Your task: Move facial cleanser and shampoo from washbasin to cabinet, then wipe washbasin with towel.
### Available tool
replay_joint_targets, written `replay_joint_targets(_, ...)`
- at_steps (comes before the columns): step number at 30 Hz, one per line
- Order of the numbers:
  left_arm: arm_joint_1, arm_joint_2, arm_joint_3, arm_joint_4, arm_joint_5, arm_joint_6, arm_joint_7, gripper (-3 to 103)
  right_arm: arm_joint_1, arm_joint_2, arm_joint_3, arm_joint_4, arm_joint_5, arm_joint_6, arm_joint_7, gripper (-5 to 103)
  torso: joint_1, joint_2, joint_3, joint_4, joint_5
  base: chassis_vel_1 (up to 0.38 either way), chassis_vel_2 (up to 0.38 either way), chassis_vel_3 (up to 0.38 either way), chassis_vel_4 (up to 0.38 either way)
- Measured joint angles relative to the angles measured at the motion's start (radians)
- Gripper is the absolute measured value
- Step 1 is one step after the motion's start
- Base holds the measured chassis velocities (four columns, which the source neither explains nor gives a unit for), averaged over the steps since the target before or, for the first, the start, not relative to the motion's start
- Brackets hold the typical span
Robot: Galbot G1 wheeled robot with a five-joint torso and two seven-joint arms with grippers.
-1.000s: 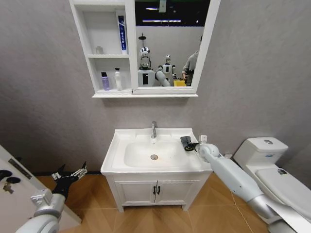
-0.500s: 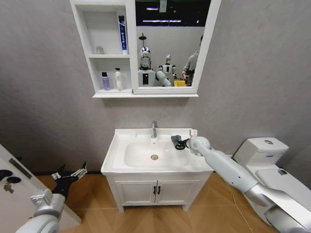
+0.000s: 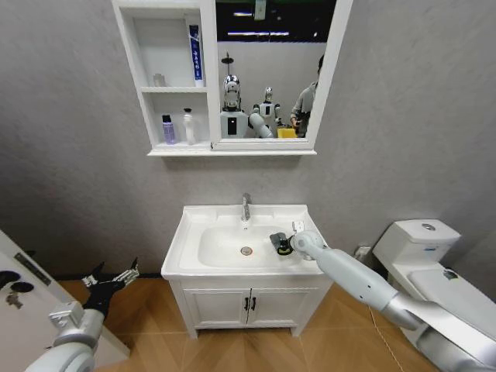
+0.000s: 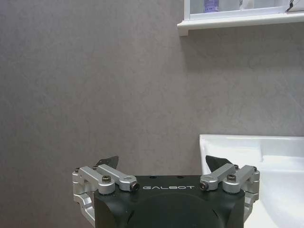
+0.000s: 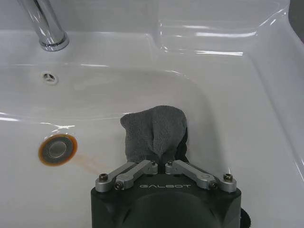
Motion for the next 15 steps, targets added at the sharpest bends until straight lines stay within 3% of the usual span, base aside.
replay_joint_targets(15, 0.000, 0.000, 0.000, 0.000, 0.000, 0.000, 0.000, 100, 0.029, 0.034, -0.010, -0.142, -0.035, -0.001, -0.067, 2, 0.000, 0.000, 0.000, 0.0005, 0.0000, 0.000, 0.000, 0.000, 0.000)
